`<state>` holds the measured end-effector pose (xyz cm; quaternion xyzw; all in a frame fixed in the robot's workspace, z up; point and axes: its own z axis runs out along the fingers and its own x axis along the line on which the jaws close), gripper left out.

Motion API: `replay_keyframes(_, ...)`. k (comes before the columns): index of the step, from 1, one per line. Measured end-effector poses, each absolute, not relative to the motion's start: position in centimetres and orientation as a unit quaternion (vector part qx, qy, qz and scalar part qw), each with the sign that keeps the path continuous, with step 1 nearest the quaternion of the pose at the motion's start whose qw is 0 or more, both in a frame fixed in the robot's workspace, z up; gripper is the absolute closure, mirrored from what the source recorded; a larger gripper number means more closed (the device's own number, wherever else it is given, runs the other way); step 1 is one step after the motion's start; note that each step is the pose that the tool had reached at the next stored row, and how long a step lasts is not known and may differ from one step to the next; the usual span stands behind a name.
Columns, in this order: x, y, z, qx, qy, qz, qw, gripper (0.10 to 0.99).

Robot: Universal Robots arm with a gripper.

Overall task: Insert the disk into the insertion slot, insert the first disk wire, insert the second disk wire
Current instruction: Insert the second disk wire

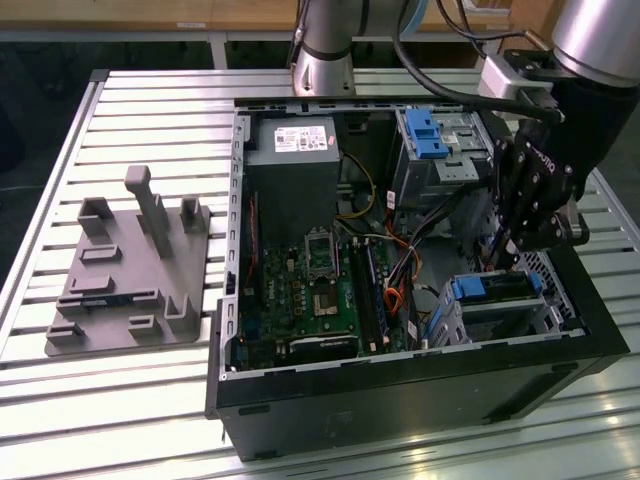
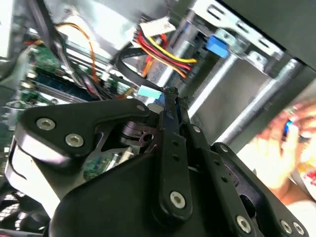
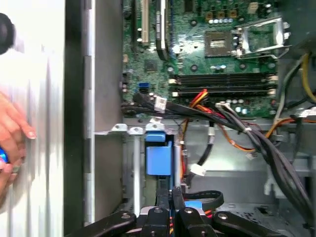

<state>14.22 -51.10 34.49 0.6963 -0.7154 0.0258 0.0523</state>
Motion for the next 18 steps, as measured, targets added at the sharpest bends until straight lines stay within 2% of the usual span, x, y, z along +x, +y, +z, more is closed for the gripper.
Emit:
replay_keyframes(3, 14.23, -51.10, 34.49, 0.696, -0.717, 0.009, 0.036, 0.941)
replay_keyframes(10, 14.22, -51.12, 34.49, 0.696, -0.717, 0.007, 0.034, 0.941)
replay_keyframes(14, 14.23, -51.22, 34.48, 0.697, -0.717, -0.013, 0.011, 0.941)
replay_keyframes(18, 14.22, -51.24, 34.49, 0.697, -0.717, -0.013, 0.011, 0.941)
